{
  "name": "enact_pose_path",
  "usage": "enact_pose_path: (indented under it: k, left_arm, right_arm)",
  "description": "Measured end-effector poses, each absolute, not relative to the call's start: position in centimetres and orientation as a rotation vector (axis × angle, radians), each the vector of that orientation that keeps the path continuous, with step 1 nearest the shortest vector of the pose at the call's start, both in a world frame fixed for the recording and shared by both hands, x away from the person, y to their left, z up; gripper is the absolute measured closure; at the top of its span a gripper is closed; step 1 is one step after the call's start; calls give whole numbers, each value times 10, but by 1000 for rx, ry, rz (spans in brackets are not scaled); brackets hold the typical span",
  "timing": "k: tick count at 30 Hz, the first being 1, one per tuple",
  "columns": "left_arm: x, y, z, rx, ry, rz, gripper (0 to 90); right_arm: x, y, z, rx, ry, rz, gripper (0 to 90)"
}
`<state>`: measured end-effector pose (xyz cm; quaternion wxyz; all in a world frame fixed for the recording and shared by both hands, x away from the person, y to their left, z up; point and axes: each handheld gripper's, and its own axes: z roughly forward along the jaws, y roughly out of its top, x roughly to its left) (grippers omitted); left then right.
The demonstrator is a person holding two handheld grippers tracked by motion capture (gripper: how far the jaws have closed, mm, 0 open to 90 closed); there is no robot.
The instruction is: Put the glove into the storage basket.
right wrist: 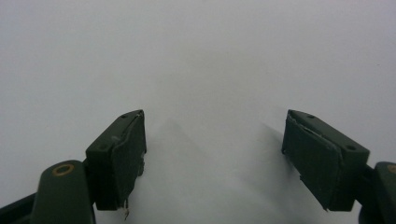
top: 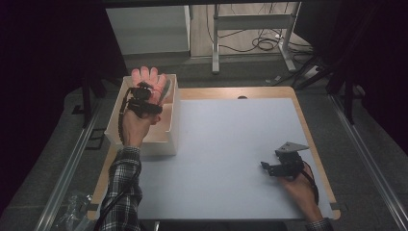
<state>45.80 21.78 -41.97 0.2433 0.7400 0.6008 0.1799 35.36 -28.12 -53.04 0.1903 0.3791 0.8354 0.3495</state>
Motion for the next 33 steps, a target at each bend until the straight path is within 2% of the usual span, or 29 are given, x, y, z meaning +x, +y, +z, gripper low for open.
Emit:
enact_pose_path:
  k: [9, 33]
  left_arm:
    - [463, 214, -442, 2039, 1663, 468, 389]
    - [480, 203, -467, 2131, 1726, 405, 374]
  right_arm:
    - [354, -281, -530, 1066, 2347, 983, 221]
    - [354, -281, -530, 1066, 2347, 983, 221]
